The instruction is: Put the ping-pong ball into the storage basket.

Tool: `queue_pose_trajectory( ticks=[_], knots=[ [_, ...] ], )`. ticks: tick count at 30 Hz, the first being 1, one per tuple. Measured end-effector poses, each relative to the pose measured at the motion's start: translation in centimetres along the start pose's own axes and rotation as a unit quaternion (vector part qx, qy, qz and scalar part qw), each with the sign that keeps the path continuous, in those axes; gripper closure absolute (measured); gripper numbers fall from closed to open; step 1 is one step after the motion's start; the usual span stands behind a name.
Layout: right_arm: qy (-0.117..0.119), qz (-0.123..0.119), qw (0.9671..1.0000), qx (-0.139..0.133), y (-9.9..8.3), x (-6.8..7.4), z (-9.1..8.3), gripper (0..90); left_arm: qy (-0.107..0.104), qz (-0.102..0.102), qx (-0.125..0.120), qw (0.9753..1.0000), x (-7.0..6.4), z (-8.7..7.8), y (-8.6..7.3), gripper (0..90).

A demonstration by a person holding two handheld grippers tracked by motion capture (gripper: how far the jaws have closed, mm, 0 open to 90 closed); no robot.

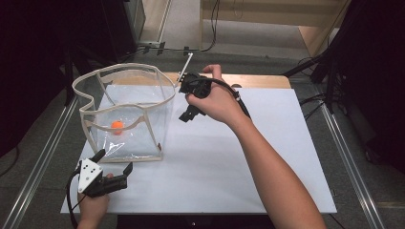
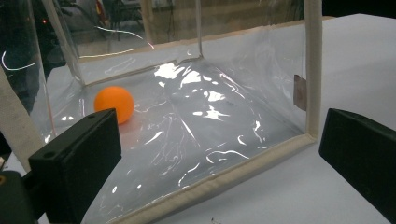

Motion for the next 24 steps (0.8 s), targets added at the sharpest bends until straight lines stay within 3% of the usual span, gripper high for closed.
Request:
queue_pose_trajectory(
  ticks=[24],
  knots=[
    [0.007, 0.018, 0.9997, -0.014, -4.4, 0.1, 2.6, 0.0, 0.0, 0.0, 0.001, 1.0, 0.0, 0.0, 0.0, 0.0]
  ],
)
Point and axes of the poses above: each handheld gripper's, and its own axes: z roughly forward along the jaws, y roughly out of its top, x roughly to its left, the point moved 1 cm from there along z, roughly forward along the jaws, and after that the axes turned 15 degrees about x, right-handed, at the moved point
